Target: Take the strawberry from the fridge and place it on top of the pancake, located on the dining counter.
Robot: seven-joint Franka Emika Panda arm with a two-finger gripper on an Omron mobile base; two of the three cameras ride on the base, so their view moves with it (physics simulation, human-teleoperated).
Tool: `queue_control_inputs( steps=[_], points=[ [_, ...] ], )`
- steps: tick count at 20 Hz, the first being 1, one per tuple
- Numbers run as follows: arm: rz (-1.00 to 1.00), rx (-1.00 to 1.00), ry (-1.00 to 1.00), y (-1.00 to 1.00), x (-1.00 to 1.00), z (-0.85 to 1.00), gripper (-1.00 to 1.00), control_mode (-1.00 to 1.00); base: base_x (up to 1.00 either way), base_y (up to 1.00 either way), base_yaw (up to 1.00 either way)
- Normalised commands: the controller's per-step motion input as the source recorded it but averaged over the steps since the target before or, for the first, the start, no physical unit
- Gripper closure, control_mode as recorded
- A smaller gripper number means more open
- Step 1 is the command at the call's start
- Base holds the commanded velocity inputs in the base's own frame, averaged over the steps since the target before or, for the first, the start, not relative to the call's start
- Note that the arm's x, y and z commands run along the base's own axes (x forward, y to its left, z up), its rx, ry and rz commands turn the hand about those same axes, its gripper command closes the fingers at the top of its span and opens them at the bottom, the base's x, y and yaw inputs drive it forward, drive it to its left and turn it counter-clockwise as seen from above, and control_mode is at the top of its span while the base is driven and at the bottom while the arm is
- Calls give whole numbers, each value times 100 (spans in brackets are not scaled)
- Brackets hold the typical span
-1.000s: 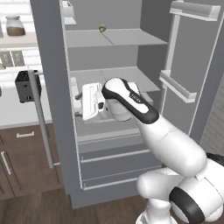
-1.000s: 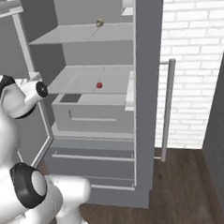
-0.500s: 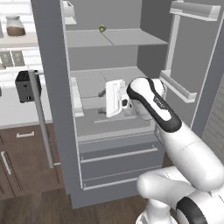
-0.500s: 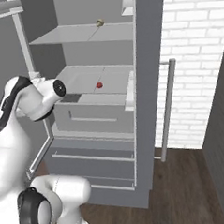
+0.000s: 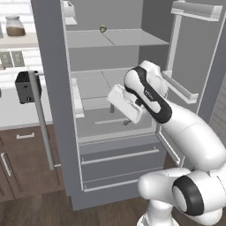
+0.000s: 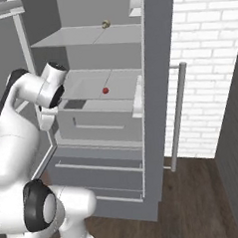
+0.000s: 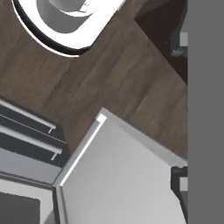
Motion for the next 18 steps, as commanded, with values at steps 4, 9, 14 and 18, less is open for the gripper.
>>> queue_control_inputs(
  steps=[4,9,14,18],
  points=[
    [75,-50,-3,-31,-38,-44,-100,-100,0,0,0],
    [70,-18,-16,-85,-31,-57,-100,-100,0,0,0],
    [55,-9,-32,-96,-6,-23,-100,-100,0,0,0],
    [27,0,-21,-34,-11,-44,-100,-100,0,0,0]
  ],
)
